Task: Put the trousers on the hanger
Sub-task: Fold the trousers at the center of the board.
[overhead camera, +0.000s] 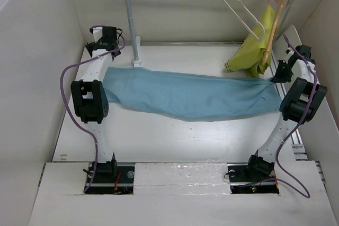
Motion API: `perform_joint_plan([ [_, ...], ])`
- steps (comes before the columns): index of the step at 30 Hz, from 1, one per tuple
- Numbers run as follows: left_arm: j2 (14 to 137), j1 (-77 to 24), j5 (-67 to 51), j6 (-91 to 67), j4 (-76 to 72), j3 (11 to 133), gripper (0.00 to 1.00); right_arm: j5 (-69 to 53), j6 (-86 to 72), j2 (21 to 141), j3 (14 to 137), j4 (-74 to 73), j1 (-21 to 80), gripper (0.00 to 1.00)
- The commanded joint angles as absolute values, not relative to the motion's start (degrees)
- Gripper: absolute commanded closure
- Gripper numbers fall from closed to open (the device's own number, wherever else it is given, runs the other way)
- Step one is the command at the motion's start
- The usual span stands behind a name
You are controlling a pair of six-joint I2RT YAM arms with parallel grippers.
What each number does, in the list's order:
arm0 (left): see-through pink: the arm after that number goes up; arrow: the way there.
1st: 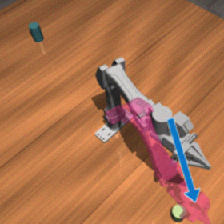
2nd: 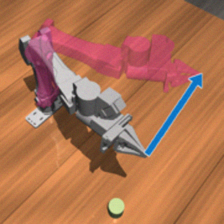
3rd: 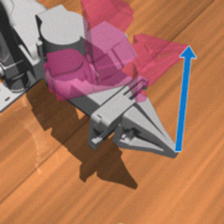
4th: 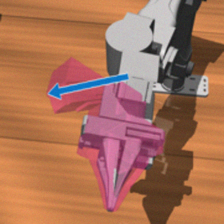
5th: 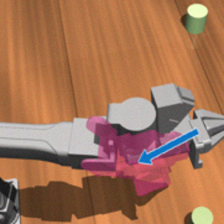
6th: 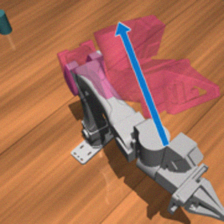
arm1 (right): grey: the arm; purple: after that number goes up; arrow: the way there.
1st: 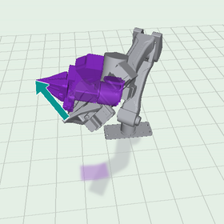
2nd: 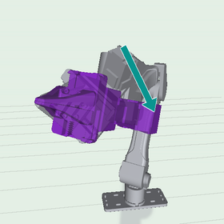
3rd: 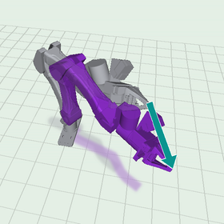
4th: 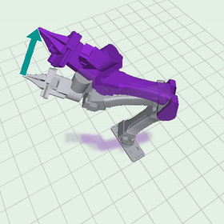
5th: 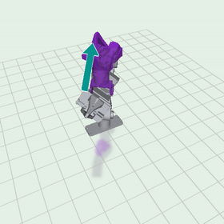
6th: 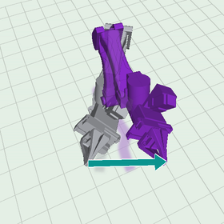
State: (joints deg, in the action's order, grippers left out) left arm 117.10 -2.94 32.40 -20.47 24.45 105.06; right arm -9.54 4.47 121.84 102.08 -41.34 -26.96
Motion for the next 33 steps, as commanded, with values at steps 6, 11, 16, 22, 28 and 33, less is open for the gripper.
perform_joint_plan([
  [6,103.0,6.9,23.0,-30.6,27.9,91.9,0.29,-15.5,4.3,114.4,95.1,-31.2,-28.4,0.55],
  [11,91.9,14.5,7.2,-33.6,18.2,70.4,0.67,-17.6,2.5,104.3,83.1,-25.1,-28.4,0.51],
  [16,91.7,20.2,0.4,-36.3,14.8,64.0,0.65,-24.7,-2.9,96.3,70.9,-15.8,-27.9,0.49],
  [22,97.2,20.2,-4.4,-37.5,15.3,64.2,0.62,-27.2,-4.7,92.7,64.1,-12.6,-27.9,0.43],
  [28,101.2,20.2,-0.6,-37.5,17.1,66.1,0.64,-28.9,-4.2,93.3,65.8,-13.4,-27.9,0.41],
  [33,98.8,20.2,7.9,-41.7,18.9,64.3,0.6,-28.7,-4.1,93.3,66.1,-13.4,-27.9,0.4],
])
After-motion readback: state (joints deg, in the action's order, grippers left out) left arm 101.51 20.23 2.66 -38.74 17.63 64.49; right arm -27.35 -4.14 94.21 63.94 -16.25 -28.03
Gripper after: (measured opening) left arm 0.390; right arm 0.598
